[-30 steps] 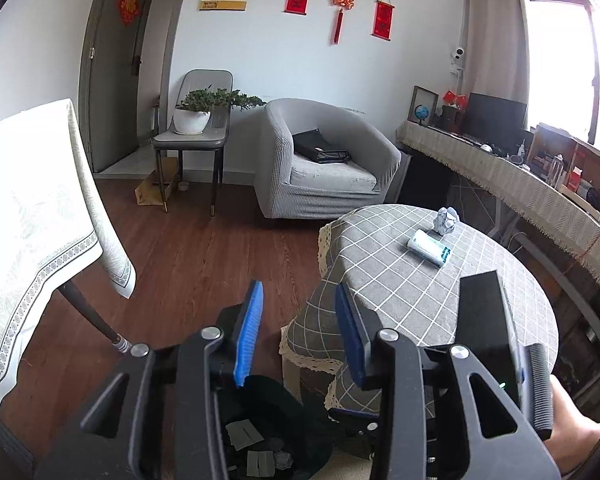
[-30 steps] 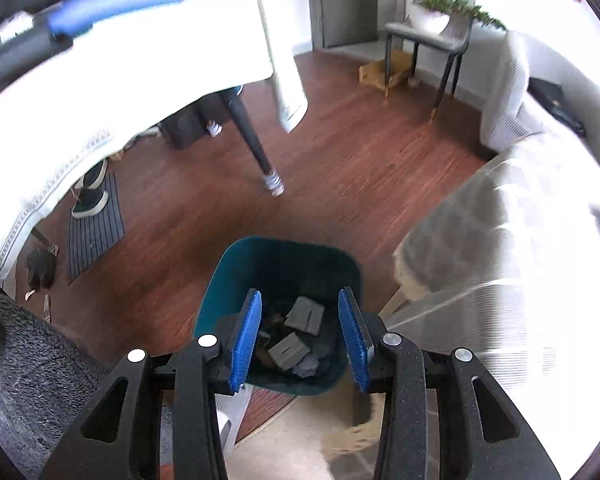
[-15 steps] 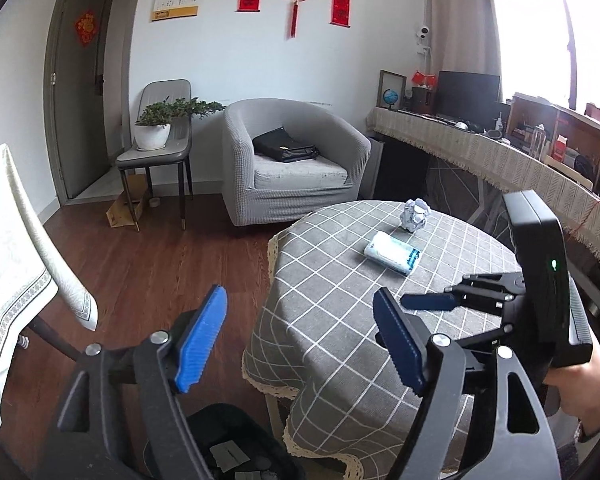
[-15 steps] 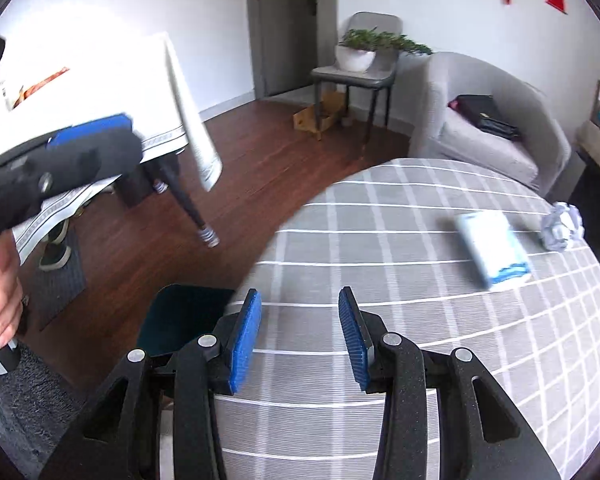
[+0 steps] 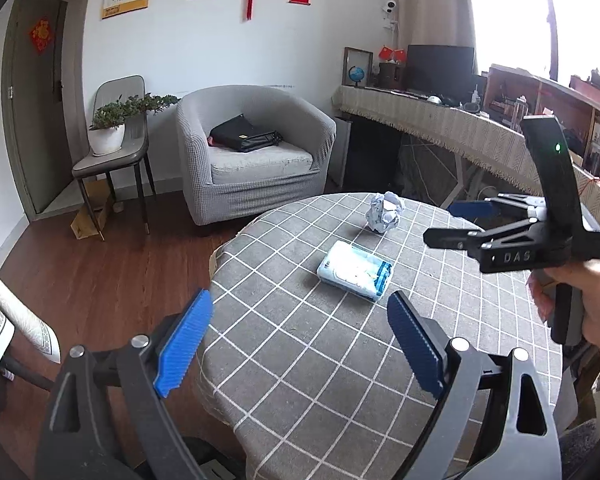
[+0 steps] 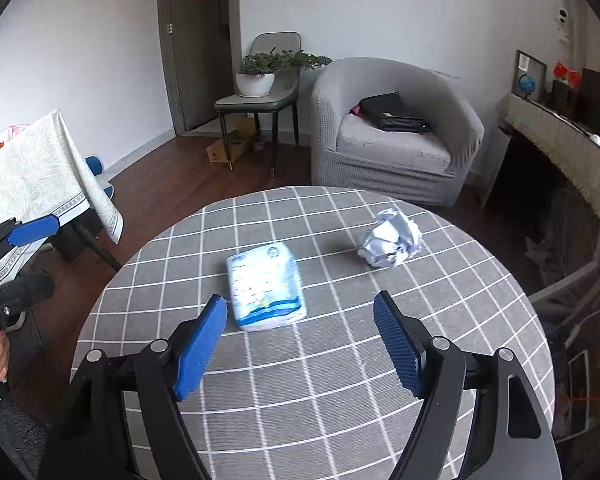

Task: Collect trash
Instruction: 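Lift both open tools from the bin and reach toward the table, then close the left tool on the wet-wipes pack while the right tool grasps the paper ball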

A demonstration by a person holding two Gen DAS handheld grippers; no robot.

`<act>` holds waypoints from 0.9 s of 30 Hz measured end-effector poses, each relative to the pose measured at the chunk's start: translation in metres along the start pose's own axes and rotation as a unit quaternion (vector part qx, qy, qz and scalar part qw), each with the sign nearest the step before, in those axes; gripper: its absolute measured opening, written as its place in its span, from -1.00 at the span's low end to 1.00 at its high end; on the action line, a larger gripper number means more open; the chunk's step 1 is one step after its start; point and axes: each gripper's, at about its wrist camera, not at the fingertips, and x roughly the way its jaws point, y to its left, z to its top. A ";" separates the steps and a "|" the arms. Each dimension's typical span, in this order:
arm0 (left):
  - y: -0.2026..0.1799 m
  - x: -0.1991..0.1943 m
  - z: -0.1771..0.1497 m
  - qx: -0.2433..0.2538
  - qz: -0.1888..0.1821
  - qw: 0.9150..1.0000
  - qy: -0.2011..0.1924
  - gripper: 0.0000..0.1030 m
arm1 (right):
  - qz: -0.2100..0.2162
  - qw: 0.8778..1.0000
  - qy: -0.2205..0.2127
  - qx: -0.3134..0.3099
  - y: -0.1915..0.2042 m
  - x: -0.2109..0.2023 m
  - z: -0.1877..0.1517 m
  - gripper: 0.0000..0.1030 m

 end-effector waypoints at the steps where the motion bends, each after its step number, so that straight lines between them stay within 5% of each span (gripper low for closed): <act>1: -0.002 0.007 0.002 0.005 -0.002 1.000 0.006 0.80 | -0.001 1.000 -0.004 0.003 -0.007 -0.001 0.003 0.59; 13: -0.028 0.107 0.008 0.083 -0.072 0.988 0.105 0.81 | 0.027 0.996 -0.011 0.082 -0.077 0.016 0.010 0.74; 27: -0.059 0.166 0.026 0.154 -0.092 0.974 0.138 0.82 | 0.043 0.989 0.002 0.139 -0.112 0.028 -0.004 0.78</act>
